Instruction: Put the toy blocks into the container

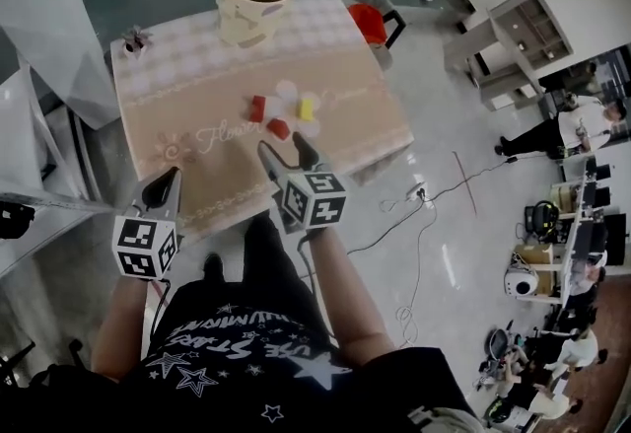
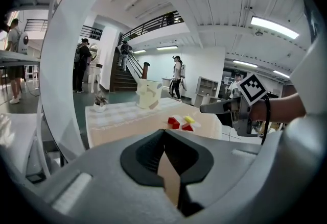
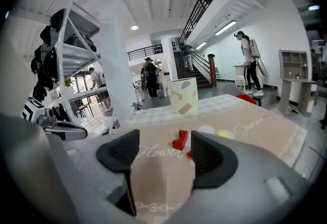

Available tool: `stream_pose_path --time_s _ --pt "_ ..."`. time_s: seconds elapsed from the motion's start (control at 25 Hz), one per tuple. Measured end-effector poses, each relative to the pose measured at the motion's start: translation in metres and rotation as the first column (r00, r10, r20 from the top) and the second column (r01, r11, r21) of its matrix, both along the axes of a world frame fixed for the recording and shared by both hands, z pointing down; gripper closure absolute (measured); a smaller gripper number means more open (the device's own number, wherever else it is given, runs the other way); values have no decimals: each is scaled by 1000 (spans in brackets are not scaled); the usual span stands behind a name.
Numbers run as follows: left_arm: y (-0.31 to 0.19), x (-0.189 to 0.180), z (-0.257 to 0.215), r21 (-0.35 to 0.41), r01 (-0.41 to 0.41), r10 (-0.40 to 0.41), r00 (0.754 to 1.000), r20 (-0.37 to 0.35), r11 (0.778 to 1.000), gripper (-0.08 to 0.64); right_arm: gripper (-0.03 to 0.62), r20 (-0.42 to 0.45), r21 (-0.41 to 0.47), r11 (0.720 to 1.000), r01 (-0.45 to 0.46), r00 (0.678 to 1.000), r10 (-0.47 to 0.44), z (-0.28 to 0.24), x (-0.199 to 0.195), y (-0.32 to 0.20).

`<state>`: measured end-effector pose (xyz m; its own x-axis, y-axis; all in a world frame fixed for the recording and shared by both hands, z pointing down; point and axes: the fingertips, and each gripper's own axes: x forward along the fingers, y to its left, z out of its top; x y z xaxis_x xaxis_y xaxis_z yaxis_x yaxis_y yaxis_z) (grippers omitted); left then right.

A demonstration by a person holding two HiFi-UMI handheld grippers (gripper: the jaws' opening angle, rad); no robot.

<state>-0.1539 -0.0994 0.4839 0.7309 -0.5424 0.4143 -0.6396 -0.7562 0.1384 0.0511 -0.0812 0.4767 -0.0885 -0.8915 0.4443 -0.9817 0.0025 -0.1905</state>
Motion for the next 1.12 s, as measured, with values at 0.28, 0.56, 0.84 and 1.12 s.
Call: stream_pose_path --time_s 0.28,0.56,0.84,1.12 --pt "-26 10 4 9 98 -98 994 42 995 551 284 -6 -55 993 100 995 -100 23 14 -57" --pt "-49 18 8 -15 212 -210 975 75 977 551 284 34 -188 964 186 983 -182 54 24 -100" --pt "-63 26 16 -40 269 -264 960 96 962 551 298 90 -357 914 190 982 -169 89 33 -113" --pt "-69 34 20 -58 299 -293 952 91 953 551 331 101 -453 866 211 977 -186 103 36 -122"
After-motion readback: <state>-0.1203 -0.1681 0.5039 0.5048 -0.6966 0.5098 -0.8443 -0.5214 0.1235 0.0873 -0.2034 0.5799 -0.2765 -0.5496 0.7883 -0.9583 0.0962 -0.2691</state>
